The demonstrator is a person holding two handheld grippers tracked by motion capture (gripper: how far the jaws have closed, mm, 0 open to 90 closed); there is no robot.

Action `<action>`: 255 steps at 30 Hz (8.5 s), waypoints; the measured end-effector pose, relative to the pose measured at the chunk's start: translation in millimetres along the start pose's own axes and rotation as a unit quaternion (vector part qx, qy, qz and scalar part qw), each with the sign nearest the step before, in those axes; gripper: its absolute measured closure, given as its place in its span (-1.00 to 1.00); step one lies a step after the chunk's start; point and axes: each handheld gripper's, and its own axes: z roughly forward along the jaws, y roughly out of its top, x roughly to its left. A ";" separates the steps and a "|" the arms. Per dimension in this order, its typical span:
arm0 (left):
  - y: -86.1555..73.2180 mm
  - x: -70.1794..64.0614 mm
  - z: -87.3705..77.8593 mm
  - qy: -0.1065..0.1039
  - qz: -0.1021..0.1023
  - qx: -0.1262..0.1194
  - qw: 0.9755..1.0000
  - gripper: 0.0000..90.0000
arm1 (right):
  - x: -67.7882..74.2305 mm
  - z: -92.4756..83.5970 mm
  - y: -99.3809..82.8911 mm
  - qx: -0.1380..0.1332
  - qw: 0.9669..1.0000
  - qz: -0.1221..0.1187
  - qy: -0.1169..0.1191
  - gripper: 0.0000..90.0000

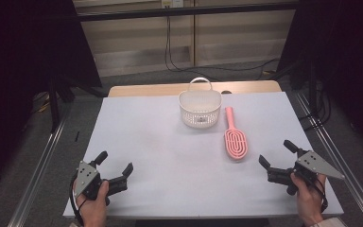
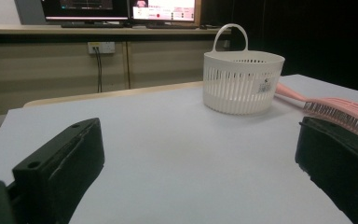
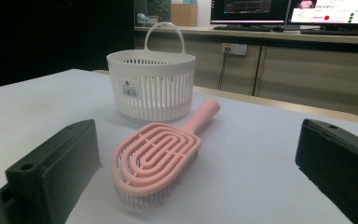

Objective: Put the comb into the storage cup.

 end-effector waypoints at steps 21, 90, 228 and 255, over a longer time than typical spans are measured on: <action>-0.4 -2.2 -0.3 -0.012 -0.001 0.003 1.000 -0.97 | 2.9 1.0 0.3 0.006 1.000 -0.015 0.013 -1.00; 1.5 -5.2 2.3 -0.014 0.009 -0.001 1.000 -0.97 | -2.6 114.5 57.0 -0.008 1.000 -0.012 0.003 -0.91; 1.0 -3.8 3.1 -0.018 0.013 0.011 1.000 -0.96 | 45.4 139.5 37.0 0.365 0.917 -0.021 0.161 1.00; 0.7 -3.8 3.0 -0.018 0.011 0.012 1.000 -0.96 | 42.1 139.8 31.3 0.397 0.904 -0.018 0.158 1.00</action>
